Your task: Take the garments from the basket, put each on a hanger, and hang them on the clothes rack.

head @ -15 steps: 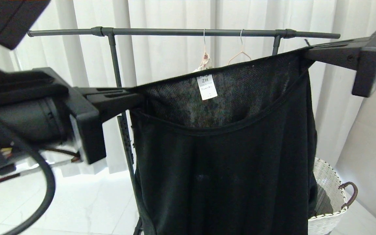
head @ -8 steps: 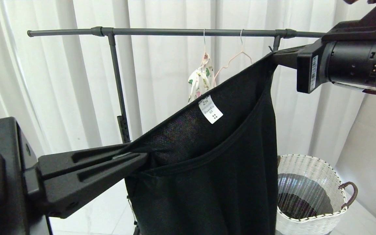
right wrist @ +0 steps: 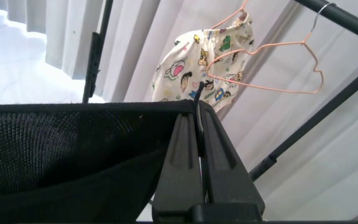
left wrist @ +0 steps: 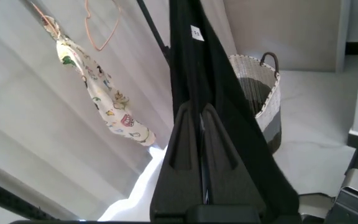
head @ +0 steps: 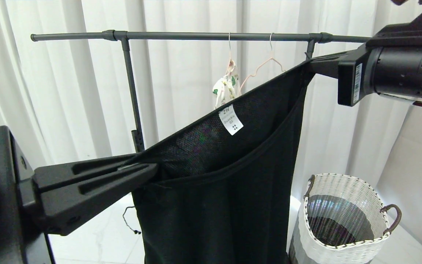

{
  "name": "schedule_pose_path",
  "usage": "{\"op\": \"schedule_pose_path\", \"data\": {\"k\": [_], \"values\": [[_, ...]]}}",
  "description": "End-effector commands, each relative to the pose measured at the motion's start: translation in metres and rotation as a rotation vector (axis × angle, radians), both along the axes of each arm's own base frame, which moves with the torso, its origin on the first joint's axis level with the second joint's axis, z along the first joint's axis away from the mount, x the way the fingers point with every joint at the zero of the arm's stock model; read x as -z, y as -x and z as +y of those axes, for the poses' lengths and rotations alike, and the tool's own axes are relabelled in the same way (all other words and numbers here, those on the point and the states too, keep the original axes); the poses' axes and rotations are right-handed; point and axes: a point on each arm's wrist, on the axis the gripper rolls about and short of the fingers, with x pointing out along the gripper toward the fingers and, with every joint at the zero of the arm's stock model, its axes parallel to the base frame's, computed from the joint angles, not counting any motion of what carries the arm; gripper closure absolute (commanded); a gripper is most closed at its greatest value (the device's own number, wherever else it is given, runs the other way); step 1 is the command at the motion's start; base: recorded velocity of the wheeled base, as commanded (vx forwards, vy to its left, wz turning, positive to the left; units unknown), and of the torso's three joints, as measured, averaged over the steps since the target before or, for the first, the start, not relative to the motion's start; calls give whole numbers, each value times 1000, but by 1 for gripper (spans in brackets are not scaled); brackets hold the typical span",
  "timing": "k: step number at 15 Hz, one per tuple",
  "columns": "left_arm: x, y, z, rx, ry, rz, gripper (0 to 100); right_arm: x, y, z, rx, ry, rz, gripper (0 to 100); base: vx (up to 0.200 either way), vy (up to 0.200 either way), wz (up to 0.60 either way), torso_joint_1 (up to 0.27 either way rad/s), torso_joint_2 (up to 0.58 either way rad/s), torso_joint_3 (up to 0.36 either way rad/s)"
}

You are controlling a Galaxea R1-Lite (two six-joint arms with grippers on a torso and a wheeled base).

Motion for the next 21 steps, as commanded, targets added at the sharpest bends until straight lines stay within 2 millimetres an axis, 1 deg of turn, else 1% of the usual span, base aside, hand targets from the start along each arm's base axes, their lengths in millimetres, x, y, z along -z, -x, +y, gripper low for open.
{"op": "schedule_pose_path", "data": {"k": [1, 2, 3, 4, 5, 6, 8, 11, 15, 16, 18, 21], "values": [[-3, -10, 3, -65, 5, -3, 100, -3, 13, -18, 14, 3, -4, 100, 0, 0, 0, 0, 0, 0], [-7, -19, 2, -96, 13, -3, 100, -4, 22, -32, 24, 21, 5, 100, 0, 0, 0, 0, 0, 0], [-12, -26, 2, -118, 23, -5, 100, -4, 31, -40, 22, 31, 13, 100, 0, 0, 0, 0, 0, 0], [-19, -42, 1, -149, 32, -5, 100, -5, 42, -51, 14, 43, 23, 100, 0, 0, 0, 0, 0, 0], [-23, -57, 0, -180, 33, -4, 100, -4, 54, -58, -7, 70, 29, 100, 0, 0, 0, 0, 0, 0], [-28, -67, 0, -201, 39, -6, 100, -3, 63, -63, -30, 107, 28, 100, 0, 0, 0, 0, 0, 0], [-31, -72, -1, -200, 46, -10, 100, 0, 69, -69, -33, 137, 30, 100, 0, 0, 0, 0, 0, 0], [-26, -70, 0, -199, 35, -1, 100, 5, 68, -68, -34, 147, 41, 100, 0, 0, 0, 0, 0, 0], [-29, -68, 3, -198, 42, -9, 100, 5, 67, -68, -34, 149, 45, 100, 0, 0, 0, 0, 0, 0], [-29, -68, 3, -198, 43, -10, 100, 6, 68, -68, -34, 151, 46, 0, 0, 0, 0, 0, 0, 0], [-29, -68, 3, -198, 42, -9, 100, 9, 69, -70, -36, 157, 49, 0, 0, 0, 0, 0, 0, 0], [-24, -72, 6, -231, 29, 1, 100, 19, 77, -79, -34, 190, 41, 0, 0, 0, 0, 0, 0, 0]]}}
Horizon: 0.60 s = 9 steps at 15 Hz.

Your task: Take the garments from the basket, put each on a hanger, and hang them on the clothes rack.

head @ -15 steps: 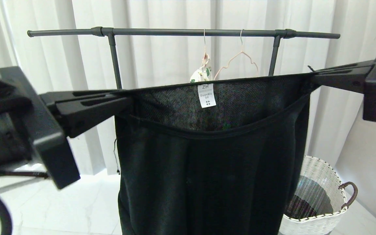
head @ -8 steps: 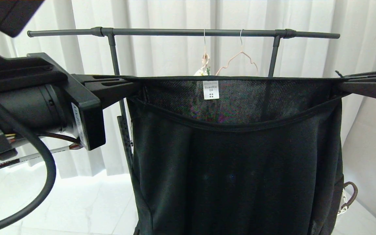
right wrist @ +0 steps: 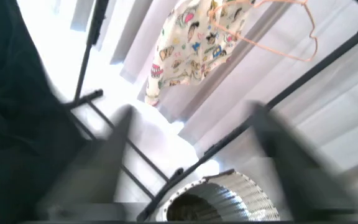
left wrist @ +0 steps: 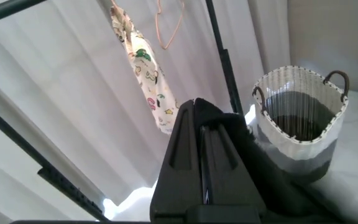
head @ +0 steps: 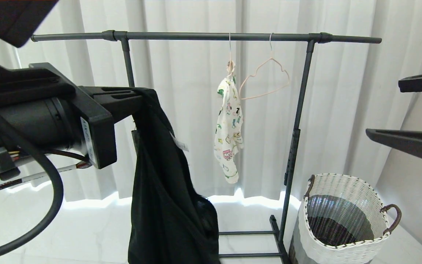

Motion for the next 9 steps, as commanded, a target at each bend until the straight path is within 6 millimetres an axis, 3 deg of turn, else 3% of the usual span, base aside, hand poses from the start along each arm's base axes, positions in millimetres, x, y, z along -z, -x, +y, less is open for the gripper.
{"op": "schedule_pose_path", "data": {"k": [1, 3, 6, 9], "values": [[5, -3, 7, -41, -10, 10, 100, 6, 8, -13, 25, 4, -5, 0, 0, 0, 0, 0, 0, 0], [9, -2, 18, -84, -12, 11, 100, 11, 0, -27, 159, 23, 6, 0, 0, 0, 0, 0, 0, 0], [24, 0, 48, -222, -59, 15, 100, 33, -11, -66, 701, 303, 134, 0, 0, 0, 0, 0, 0, 0], [44, 6, 81, -388, -147, 22, 100, 54, -10, -76, 794, 352, 200, 0, 0, 0, 0, 0, 0, 0]]}}
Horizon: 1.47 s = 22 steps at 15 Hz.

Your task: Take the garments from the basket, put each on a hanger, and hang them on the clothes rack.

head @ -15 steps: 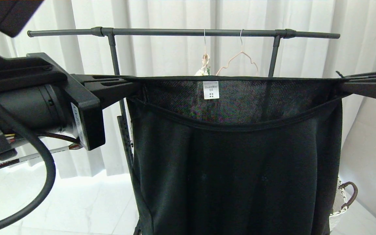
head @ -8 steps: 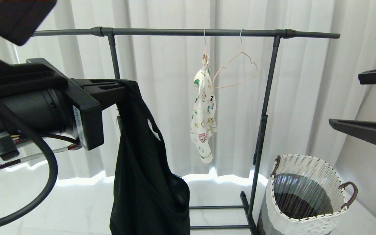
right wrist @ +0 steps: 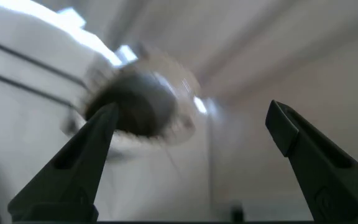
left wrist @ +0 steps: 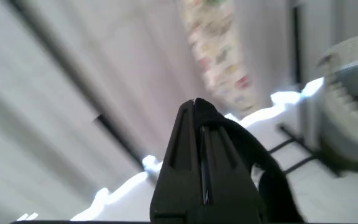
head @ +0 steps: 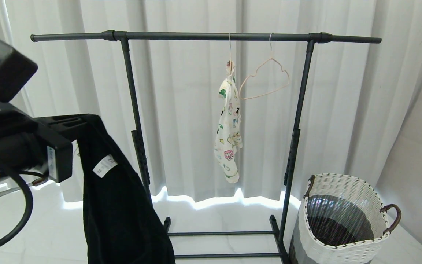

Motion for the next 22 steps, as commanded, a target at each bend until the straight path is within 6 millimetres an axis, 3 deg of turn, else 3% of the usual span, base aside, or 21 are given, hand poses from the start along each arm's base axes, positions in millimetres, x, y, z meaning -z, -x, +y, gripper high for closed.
{"op": "schedule_pose_path", "data": {"k": [1, 6, 9, 13, 22], "values": [[12, 12, 23, -107, -25, 0, 100, 16, 0, -6, 55, 19, 3, 0, 0, 0, 0, 0, 0, 0], [14, 11, 24, -114, -30, 8, 100, 73, -10, -5, 19, 93, -178, 0, 0, 0, 0, 0, 0, 0], [17, 17, 26, -116, -28, 5, 100, 87, -15, -3, 19, 4, -221, 0, 0, 0, 0, 0, 0, 0], [25, 24, 28, -116, -31, 17, 100, 82, -24, 1, 74, -185, -249, 0, 0, 0, 0, 46, -141, -109], [27, 27, 30, -125, -51, 11, 100, 78, -37, 6, 80, -284, -247, 0, 0, 0, 0, 171, -451, -280]]}}
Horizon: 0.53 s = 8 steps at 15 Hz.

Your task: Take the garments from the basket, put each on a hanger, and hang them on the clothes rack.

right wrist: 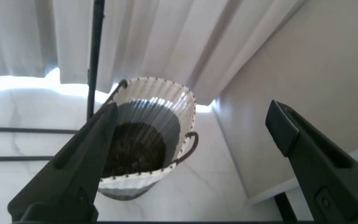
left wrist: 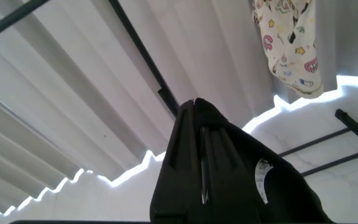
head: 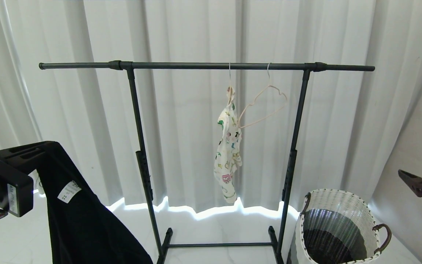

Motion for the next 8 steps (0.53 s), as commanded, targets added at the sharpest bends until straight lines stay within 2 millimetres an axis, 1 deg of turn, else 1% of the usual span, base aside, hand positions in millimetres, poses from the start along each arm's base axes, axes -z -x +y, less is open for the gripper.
{"op": "schedule_pose_path", "data": {"k": [1, 4, 8], "values": [[1, 0, 1, -10, -3, 3, 100, -5, -7, 3, -4, -1, -4, 0, 0, 0, 0, 198, -481, -281], [5, -2, 5, -38, -19, 14, 100, -11, -11, 4, -4, -6, -20, 0, 0, 0, 0, 207, -486, -279], [7, -1, 6, -47, -22, 19, 100, -10, -13, 5, -4, -4, -11, 0, 0, 0, 0, 222, -498, -277]]}}
